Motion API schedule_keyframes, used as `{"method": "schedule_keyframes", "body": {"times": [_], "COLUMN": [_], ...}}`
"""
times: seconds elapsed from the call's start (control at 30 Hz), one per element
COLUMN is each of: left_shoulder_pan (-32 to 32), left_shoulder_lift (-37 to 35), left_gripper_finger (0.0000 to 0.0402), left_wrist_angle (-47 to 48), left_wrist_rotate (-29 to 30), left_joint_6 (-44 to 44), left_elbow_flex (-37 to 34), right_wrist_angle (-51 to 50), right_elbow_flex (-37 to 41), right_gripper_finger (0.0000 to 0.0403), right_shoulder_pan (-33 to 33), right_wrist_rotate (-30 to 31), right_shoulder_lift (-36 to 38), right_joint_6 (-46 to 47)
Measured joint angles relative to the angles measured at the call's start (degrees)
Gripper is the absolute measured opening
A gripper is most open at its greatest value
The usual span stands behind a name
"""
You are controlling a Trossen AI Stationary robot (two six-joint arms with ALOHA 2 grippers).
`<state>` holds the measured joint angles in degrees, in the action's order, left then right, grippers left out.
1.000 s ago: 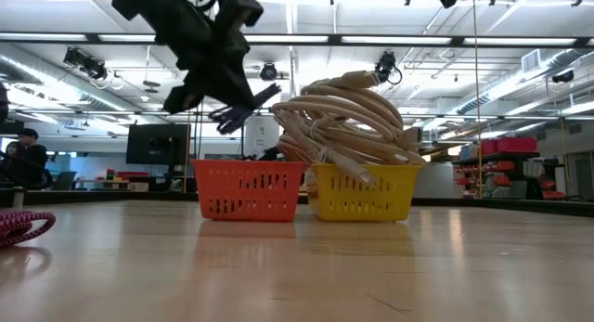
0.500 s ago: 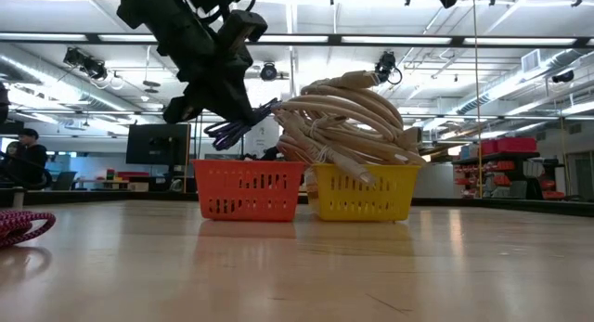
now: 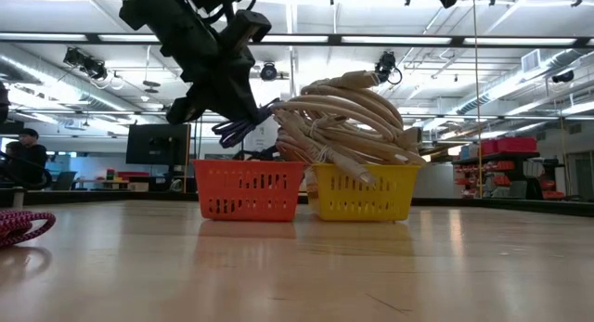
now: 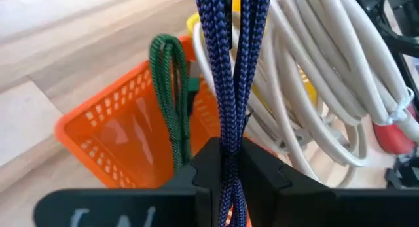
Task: Pick & Place USB Port
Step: Put the blue charger cable into the orange bin, then put the pink charger cable into the orange bin
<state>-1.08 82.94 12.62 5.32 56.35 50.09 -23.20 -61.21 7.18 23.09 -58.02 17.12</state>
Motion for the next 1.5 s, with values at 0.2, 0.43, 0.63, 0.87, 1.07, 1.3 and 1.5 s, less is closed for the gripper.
{"method": "schedule_keyframes", "body": {"times": [0.2, 0.43, 0.63, 0.87, 1.07, 1.3, 1.5], "left_shoulder_pan": [-0.04, -0.02, -0.02, -0.04, -2.88, -7.65, -16.55], "left_shoulder_lift": [0.0, 0.0, -0.04, -0.11, -1.81, -10.23, -10.47], "left_gripper_finger": [0.0065, 0.0107, 0.0142, 0.0154, 0.0146, 0.0142, 0.0142], "left_wrist_angle": [-0.15, -0.24, -1.46, -0.77, 4.41, 15.32, 17.75], "left_wrist_rotate": [-1.06, -0.48, -1.14, -10.18, -14.68, -5.8, -2.3], "left_joint_6": [0.03, 1.41, 1.5, 0.3, 2.47, 10.83, 23.65], "left_elbow_flex": [0.0, 0.0, 0.0, 0.0, 0.02, 0.04, 0.01], "right_wrist_angle": [0.02, 0.02, 0.02, -0.07, -2.07, -3.74, -3.99], "right_elbow_flex": [0.0, 0.0, 0.0, 0.0, 0.0, 0.0, 0.0], "right_gripper_finger": [0.0061, 0.0061, 0.0061, 0.0061, 0.0061, 0.0061, 0.0061], "right_shoulder_pan": [-0.02, -0.02, -0.02, -0.02, -0.02, -0.02, -0.02], "right_wrist_rotate": [0.02, 0.02, 0.02, 0.02, 0.0, 0.03, 0.03], "right_shoulder_lift": [0.0, 0.0, 0.0, 0.0, 0.0, 0.01, 0.0], "right_joint_6": [-0.07, -0.07, -0.07, -0.09, 0.13, -0.1, -1.31]}}
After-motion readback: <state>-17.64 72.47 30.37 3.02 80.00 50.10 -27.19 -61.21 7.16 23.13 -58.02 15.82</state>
